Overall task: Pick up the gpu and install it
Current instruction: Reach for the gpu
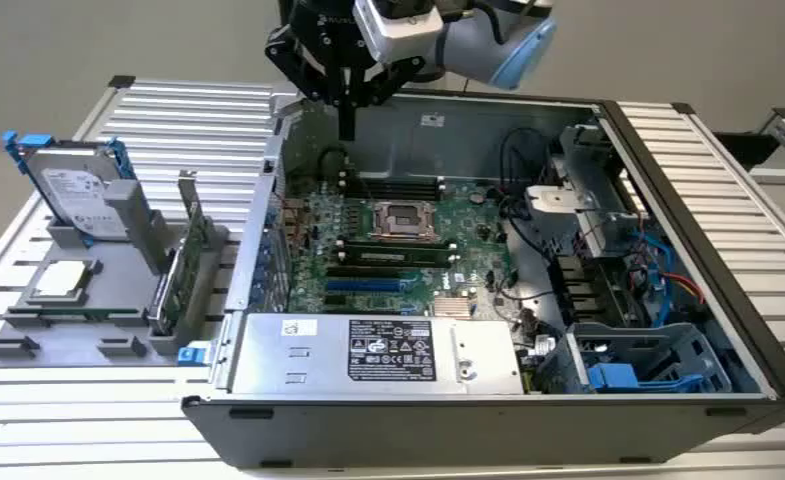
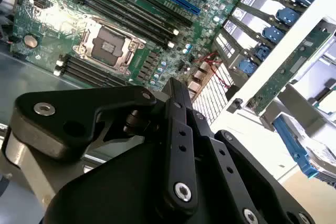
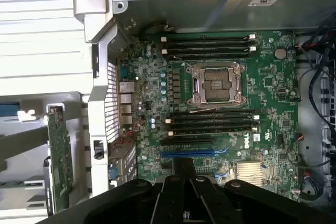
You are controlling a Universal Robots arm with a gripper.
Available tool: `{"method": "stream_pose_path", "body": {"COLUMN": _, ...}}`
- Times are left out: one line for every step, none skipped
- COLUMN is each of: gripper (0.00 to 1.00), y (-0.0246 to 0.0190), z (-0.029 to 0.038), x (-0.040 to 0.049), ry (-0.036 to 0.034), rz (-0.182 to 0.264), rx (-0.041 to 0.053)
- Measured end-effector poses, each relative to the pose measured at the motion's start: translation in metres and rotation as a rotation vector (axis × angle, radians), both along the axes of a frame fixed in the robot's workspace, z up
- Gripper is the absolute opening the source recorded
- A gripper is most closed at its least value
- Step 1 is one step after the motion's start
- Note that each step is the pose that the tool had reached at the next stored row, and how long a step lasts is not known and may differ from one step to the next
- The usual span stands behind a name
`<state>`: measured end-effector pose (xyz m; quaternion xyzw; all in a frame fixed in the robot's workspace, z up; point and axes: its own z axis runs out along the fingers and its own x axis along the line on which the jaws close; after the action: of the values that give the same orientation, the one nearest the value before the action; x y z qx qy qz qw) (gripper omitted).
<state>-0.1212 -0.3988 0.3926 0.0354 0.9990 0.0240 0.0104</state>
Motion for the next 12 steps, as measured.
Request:
{"method": "stream_pose_path", "body": {"gripper": 0.0, "y": 0.0, "z": 0.0, "x": 0.0, "ry": 0.0, "rz": 0.0, "rx": 0.0}}
{"method": "stream_pose_path", "body": {"gripper": 0.0, "y": 0.0, "z": 0.0, "x": 0.0, "ry": 0.0, "rz": 0.0, "rx": 0.0}}
{"method": "stream_pose_path", "body": {"gripper": 0.0, "y": 0.0, "z": 0.0, "x": 0.0, "ry": 0.0, "rz": 0.0, "rx": 0.0}}
{"method": "stream_pose_path", "body": {"gripper": 0.0, "y": 0.0, "z": 0.0, "x": 0.0, "ry": 0.0, "rz": 0.0, "rx": 0.0}}
{"method": "stream_pose_path", "body": {"gripper": 0.0, "y": 0.0, "z": 0.0, "x": 0.0, "ry": 0.0, "rz": 0.0, "rx": 0.0}}
{"method": "stream_pose_path", "body": {"gripper": 0.0, "y": 0.0, "z": 0.0, "x": 0.0, "ry": 0.0, "rz": 0.0, "rx": 0.0}}
{"method": "stream_pose_path", "body": {"gripper": 0.0, "y": 0.0, "z": 0.0, "x": 0.0, "ry": 0.0, "rz": 0.0, "rx": 0.0}}
{"method": "stream_pose_path", "body": {"gripper": 0.0, "y": 0.0, "z": 0.0, "x": 0.0, "ry": 0.0, "rz": 0.0, "rx": 0.0}}
{"method": "stream_pose_path", "body": {"gripper": 0.0, "y": 0.0, "z": 0.0, "x": 0.0, "ry": 0.0, "rz": 0.0, "rx": 0.0}}
{"method": "stream_pose_path", "body": {"gripper": 0.0, "y": 0.0, "z": 0.0, "x": 0.0, "ry": 0.0, "rz": 0.0, "rx": 0.0}}
{"method": "stream_pose_path", "body": {"gripper": 0.0, "y": 0.0, "z": 0.0, "x": 0.0, "ry": 0.0, "rz": 0.0, "rx": 0.0}}
{"method": "stream_pose_path", "body": {"gripper": 0.0, "y": 0.0, "z": 0.0, "x": 0.0, "ry": 0.0, "rz": 0.0, "rx": 0.0}}
